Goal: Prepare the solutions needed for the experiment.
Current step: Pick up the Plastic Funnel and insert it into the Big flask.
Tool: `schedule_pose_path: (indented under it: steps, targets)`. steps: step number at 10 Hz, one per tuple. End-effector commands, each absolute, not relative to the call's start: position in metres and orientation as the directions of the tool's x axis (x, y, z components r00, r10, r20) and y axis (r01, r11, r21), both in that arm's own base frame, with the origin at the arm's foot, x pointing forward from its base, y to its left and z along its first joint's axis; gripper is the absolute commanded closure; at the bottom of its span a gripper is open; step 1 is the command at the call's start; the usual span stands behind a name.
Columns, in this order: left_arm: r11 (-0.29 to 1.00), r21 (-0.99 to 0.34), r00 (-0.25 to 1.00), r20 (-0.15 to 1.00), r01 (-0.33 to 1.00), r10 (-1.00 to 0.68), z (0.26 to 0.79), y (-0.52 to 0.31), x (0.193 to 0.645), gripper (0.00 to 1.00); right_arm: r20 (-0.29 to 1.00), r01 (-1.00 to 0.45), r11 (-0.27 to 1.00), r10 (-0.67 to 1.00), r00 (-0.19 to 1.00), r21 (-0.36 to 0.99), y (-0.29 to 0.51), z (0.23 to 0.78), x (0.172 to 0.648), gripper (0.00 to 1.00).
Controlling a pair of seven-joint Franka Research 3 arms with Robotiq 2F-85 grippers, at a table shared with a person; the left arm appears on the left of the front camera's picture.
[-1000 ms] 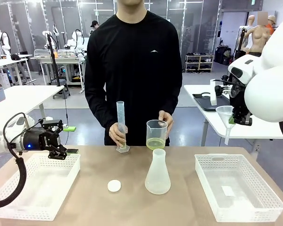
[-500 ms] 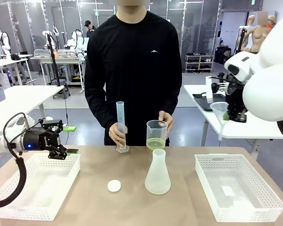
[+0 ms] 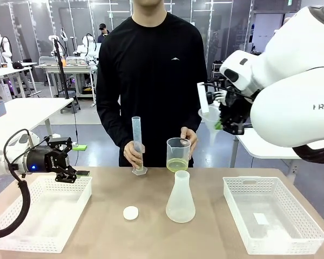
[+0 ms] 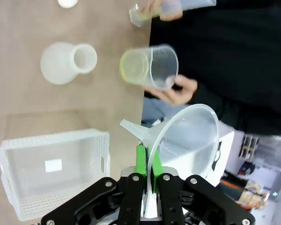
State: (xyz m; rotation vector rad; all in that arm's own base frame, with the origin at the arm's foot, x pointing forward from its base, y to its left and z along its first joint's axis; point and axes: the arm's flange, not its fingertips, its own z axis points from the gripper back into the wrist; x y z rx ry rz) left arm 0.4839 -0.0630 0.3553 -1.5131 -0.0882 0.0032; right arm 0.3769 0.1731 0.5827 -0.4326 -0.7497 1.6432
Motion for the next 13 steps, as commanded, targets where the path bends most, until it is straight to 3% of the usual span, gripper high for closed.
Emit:
schedule_pose_path:
  steps: [1,4,9,13]
  targets:
    - [0.052,-0.996,0.994,0.077,0.074,0.075,0.356,-0.064,0.485,0.00,0.153,-0.704,-0.146,0.926,-0.344,-0.695,0.181,0.585,0.377,0.95]
    - [0.052,-0.996,0.994,0.077,0.074,0.075,0.356,-0.064,0.485,0.00,0.164,-0.693,-0.224,0.880,-0.446,-0.685,0.207,0.582,0.353,0.95]
    - [0.052,-0.996,0.994,0.077,0.074,0.075,0.356,-0.064,0.485,0.00,0.117,-0.709,-0.220,0.912,-0.394,-0.670,0.210,0.575,0.343,0.95]
    - [0.052,-0.996,0.994,0.077,0.074,0.075,0.356,-0.064,0.485,0.00,0.158,-0.720,-0.230,0.890,-0.428,-0.655,0.215,0.564,0.351,0.95]
